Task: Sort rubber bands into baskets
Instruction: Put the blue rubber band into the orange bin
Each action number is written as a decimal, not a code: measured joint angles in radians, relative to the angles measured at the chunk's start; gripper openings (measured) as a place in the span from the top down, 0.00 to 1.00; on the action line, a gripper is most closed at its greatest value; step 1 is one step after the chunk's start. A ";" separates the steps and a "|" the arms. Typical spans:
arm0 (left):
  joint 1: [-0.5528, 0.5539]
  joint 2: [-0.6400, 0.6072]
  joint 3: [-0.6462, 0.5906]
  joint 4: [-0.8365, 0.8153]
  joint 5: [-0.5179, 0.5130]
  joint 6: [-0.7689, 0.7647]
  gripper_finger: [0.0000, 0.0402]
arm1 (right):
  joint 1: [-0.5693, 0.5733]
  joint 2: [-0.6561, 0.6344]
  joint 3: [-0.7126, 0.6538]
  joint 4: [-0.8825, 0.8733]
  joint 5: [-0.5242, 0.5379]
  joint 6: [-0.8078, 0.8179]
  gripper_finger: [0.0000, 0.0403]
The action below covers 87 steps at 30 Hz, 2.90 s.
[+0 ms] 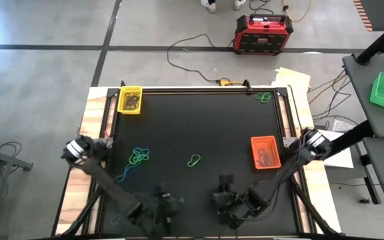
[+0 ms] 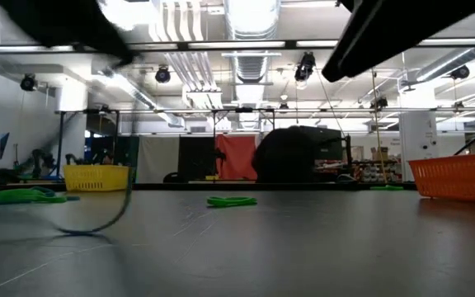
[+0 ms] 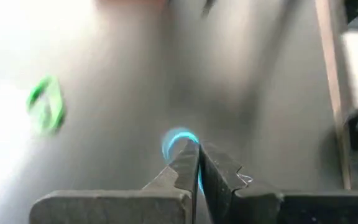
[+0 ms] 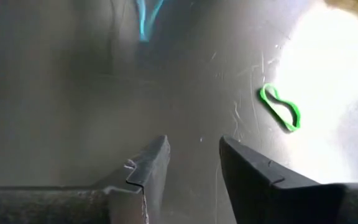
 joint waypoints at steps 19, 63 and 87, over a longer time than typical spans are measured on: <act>0.295 0.126 -0.045 0.939 0.196 0.761 1.00 | 0.138 -0.090 0.002 -0.443 -0.007 0.364 0.54; 0.089 0.225 0.190 -0.077 -0.035 0.217 0.76 | 0.032 0.063 -0.476 0.621 -0.153 0.128 0.62; 0.090 0.225 0.169 -0.166 -0.072 0.121 0.76 | 0.025 -0.365 -0.463 0.091 -0.087 0.185 0.98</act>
